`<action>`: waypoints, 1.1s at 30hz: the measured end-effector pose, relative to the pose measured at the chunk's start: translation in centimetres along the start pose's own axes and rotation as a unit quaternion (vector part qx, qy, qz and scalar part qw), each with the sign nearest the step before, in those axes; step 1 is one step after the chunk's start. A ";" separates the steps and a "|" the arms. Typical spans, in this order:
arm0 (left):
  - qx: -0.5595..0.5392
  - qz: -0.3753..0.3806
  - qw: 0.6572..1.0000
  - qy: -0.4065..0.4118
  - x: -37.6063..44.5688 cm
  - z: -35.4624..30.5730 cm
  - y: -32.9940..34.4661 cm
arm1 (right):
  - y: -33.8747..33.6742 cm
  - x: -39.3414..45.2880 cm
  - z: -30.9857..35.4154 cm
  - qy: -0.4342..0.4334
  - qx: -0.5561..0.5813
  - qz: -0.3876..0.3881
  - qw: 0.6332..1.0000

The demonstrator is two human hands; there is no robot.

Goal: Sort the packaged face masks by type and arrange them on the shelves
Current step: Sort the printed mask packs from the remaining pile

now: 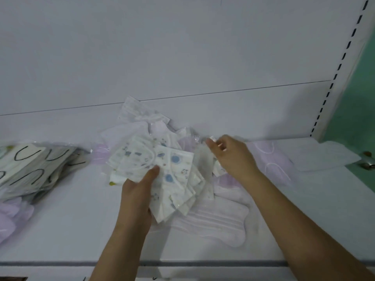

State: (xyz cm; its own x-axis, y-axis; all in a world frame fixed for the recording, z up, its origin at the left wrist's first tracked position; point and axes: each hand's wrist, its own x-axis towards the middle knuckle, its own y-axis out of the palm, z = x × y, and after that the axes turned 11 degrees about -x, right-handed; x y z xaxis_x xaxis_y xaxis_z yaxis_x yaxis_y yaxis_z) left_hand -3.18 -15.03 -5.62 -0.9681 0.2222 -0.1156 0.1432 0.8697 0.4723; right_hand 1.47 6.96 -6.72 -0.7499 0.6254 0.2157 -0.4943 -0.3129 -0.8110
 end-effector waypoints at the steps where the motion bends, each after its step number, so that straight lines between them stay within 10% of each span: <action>1: -0.005 -0.010 1.000 -0.006 0.2 -0.1 -0.2 | -0.1 0.8 -1.4 0.039 -0.138 -0.004 0.990; 4: 0.000 -0.012 1.000 -0.003 0.7 0.1 -0.7 | -0.3 1.7 -4.2 0.105 -0.230 0.076 0.965; 7: -0.003 0.000 1.000 -0.009 0.7 0.3 -0.5 | -1.4 2.1 -4.5 0.085 -0.126 -0.046 0.987; 11: -0.012 0.001 1.000 -0.018 0.6 0.2 -0.5 | -3.7 2.2 -3.2 0.064 0.211 -0.182 0.958; 15: -0.039 0.051 0.998 -0.016 0.3 0.3 -0.3 | -4.2 0.8 -0.6 0.016 0.543 -0.015 0.840; 20: 0.034 0.089 0.995 -0.009 0.0 0.8 0.2 | 0.5 -1.9 2.9 -0.126 0.261 0.069 0.955; 26: 0.022 -0.006 0.999 -0.031 1.1 1.2 -1.0 | 0.1 1.2 -3.1 0.091 -0.209 0.033 0.973; 29: 0.026 -0.003 0.999 -0.033 1.3 1.6 -1.1 | 0.0 1.8 -4.1 0.086 -0.151 0.054 0.983; 33: 0.012 0.017 0.999 -0.033 0.9 1.5 -0.6 | -2.8 2.3 -2.9 0.024 0.156 -0.173 0.972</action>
State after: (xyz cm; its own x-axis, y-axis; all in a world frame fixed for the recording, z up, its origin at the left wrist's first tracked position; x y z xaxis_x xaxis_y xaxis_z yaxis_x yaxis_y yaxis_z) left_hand -3.83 -14.74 -7.33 -0.9471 0.2799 -0.1568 0.1820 0.8713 0.4557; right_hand 2.41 11.35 -5.51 -0.4971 0.7623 0.4145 -0.8282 -0.2744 -0.4886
